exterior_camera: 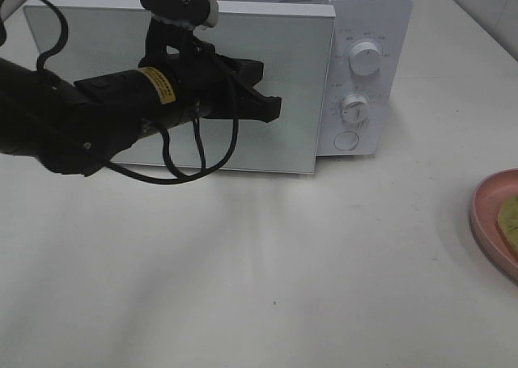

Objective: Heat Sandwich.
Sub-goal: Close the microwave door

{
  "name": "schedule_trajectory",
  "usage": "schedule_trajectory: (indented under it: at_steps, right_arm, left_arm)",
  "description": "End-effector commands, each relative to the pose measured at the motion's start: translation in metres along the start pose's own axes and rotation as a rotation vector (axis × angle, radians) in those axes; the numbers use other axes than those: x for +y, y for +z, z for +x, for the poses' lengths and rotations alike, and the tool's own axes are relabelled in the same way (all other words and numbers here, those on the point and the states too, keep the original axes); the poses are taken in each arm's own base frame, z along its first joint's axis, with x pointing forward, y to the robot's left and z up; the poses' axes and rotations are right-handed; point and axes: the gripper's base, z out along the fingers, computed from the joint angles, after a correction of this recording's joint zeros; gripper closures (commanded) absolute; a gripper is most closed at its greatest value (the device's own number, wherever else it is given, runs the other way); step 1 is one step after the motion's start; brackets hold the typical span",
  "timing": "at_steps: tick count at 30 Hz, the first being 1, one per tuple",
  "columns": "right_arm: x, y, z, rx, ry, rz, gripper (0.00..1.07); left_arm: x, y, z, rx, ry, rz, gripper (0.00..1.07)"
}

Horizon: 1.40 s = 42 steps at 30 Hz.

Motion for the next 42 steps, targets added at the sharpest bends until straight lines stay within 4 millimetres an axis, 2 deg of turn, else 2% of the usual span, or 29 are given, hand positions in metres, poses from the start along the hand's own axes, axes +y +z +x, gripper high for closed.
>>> schedule_trajectory:
  at_steps: [1,8,29,36,42]
  right_arm:
    - [0.0,-0.003,0.002,-0.036,-0.001,0.002,0.36]
    - [0.0,-0.003,0.002,-0.036,0.0,0.003,0.36]
    - [0.0,-0.003,0.002,-0.036,-0.001,0.003,0.36]
    - [0.0,-0.003,0.002,-0.036,-0.001,0.003,0.36]
    - [0.0,-0.003,0.002,-0.036,-0.001,0.003,0.36]
  left_arm:
    - [-0.004,0.01,-0.006,0.007,-0.006,0.001,1.07]
    - [-0.006,0.029,-0.008,0.025,-0.006,0.003,1.07]
    - [-0.001,0.064,-0.022,0.006,-0.027,-0.017,1.07]
    - [0.011,0.077,-0.022,0.006,-0.044,-0.047,1.07]
    - [0.023,0.08,-0.023,0.018,-0.076,-0.082,1.07]
